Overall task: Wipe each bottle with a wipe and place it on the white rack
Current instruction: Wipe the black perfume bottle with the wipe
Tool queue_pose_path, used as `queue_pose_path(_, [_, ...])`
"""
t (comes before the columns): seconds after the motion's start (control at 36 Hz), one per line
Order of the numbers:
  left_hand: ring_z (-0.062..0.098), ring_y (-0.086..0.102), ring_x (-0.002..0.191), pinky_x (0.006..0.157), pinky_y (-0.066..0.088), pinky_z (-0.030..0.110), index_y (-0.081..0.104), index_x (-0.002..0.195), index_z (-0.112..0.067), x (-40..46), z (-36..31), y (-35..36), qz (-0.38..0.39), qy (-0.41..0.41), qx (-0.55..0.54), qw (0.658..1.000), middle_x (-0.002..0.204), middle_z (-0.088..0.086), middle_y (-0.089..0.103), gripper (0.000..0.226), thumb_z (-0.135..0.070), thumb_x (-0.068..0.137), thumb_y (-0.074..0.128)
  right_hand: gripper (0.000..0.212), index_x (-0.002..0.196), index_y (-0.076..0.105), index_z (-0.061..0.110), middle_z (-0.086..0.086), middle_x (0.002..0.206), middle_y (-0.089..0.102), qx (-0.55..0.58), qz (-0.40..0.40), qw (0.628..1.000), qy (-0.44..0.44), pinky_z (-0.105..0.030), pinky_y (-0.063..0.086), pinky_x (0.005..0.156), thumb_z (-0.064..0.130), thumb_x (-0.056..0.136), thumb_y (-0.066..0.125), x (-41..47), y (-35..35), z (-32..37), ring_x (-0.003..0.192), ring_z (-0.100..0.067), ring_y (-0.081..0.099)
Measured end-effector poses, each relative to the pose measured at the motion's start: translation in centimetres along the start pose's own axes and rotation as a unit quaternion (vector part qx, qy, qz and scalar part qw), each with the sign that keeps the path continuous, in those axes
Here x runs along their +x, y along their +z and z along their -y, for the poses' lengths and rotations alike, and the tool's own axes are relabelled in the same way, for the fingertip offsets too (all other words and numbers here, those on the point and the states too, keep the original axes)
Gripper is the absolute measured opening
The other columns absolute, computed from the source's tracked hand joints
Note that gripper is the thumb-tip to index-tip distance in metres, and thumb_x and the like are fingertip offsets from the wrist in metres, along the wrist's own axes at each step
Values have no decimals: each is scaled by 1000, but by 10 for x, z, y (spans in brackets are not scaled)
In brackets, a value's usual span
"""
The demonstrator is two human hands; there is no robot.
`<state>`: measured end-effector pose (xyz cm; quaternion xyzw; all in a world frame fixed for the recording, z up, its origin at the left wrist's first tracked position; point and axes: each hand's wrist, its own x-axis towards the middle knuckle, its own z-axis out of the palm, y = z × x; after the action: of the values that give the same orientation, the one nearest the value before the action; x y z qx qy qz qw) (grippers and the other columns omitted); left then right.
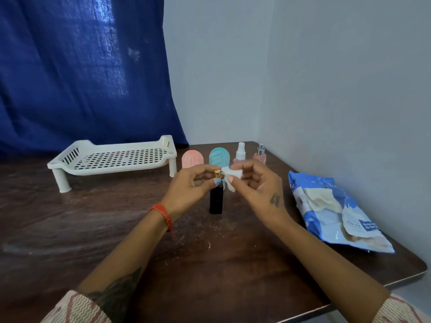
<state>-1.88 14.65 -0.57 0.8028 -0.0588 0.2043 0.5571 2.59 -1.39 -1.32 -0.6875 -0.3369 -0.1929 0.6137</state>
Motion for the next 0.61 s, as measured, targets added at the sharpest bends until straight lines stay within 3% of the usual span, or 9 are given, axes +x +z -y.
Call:
queue_pose_path(0.11, [14, 65, 103, 96, 51, 37, 63, 110, -24, -1, 0, -3, 25, -26, 1, 999, 108, 0, 69, 35, -6, 81, 69, 17, 94, 69, 8, -1, 95, 67, -109, -12, 982, -157, -19, 53, 71, 8, 77, 73, 3, 4, 4, 85, -7, 63])
queue_pose_path(0.22, [14, 65, 105, 98, 49, 40, 66, 109, -25, -2, 1, -5, 41, -21, 11, 999, 111, -1, 69, 36, -5, 80, 69, 16, 93, 70, 4, -9, 95, 67, -218, 3, 939, -265, -14, 45, 85, 13, 81, 66, 6, 10, 12, 92, -11, 59])
queue_pose_path(0.33, [8, 66, 95, 89, 51, 27, 66, 93, -36, -4, -1, -6, 31, 3, 16, 999, 97, -8, 70, 35, -3, 80, 69, 22, 97, 69, 6, -9, 97, 68, -330, 99, 879, -331, -23, 44, 86, 14, 84, 53, 12, 13, 14, 91, -19, 60])
queue_pose_path(0.42, [1, 63, 97, 81, 50, 14, 63, 97, -38, -5, -3, -7, 35, 14, 31, 999, 98, -12, 68, 42, 0, 80, 67, 21, 96, 69, 6, -7, 95, 69, -371, 149, 836, -376, -29, 48, 77, 3, 77, 62, 14, 12, 12, 89, -21, 56])
queue_pose_path(0.47, [8, 63, 97, 78, 50, 11, 63, 103, -33, -4, -2, -8, 30, 11, 38, 999, 99, -1, 68, 42, 1, 79, 68, 22, 94, 70, 7, -6, 94, 70, -387, 159, 817, -396, -28, 49, 76, 1, 73, 65, 14, 9, 11, 88, -20, 56])
queue_pose_path(0.53, [16, 66, 95, 77, 53, 14, 63, 106, -29, -3, -2, -7, 25, -5, 26, 999, 100, 9, 67, 41, 0, 78, 69, 21, 92, 70, 6, -7, 93, 70, -396, 158, 808, -407, -29, 50, 75, -1, 73, 65, 14, 4, 8, 86, -22, 57])
queue_pose_path(0.61, [17, 68, 90, 81, 54, 21, 63, 109, -27, -2, -1, -6, 22, -27, 17, 999, 92, 3, 67, 42, -1, 77, 72, 21, 89, 69, 6, -7, 91, 69, -377, 149, 830, -382, -31, 51, 77, 5, 81, 50, 12, -4, 3, 88, -21, 56])
